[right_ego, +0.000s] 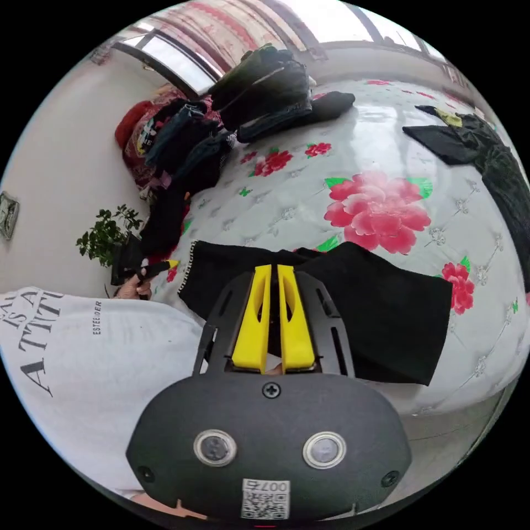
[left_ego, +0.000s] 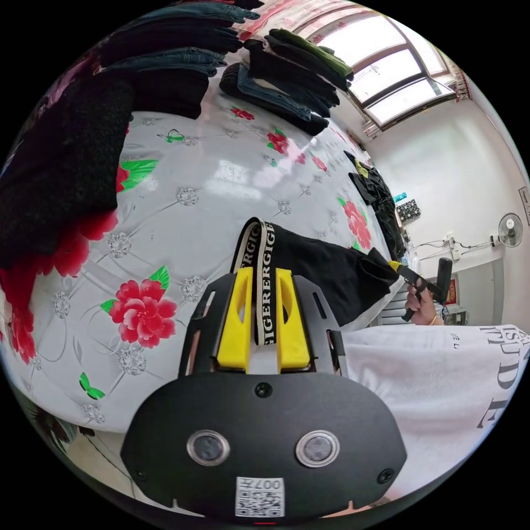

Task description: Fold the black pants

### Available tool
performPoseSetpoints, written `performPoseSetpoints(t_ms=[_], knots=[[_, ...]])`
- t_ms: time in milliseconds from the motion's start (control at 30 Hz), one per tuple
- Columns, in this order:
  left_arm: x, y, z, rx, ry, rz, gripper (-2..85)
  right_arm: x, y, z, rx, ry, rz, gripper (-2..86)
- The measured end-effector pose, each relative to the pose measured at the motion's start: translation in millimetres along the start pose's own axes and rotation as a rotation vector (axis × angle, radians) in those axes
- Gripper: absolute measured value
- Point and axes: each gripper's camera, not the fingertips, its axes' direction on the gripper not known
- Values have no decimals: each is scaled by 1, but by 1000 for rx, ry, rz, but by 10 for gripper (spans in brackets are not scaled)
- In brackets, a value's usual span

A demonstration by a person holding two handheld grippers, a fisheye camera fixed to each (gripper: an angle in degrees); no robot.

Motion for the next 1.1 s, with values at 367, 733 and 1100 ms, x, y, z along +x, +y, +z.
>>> performPoseSetpoints(t_ms=[367,733,1100], knots=[[-6,7,4,-7,4,-62,71,-27,26,55,-229,6,-52,66],[4,-7,15,7,29,-54,73,-83,47,146,-536,274,-404,76],[18,4,19,-55,30,-10,91,-77,32,101,-355,13,-204,52]])
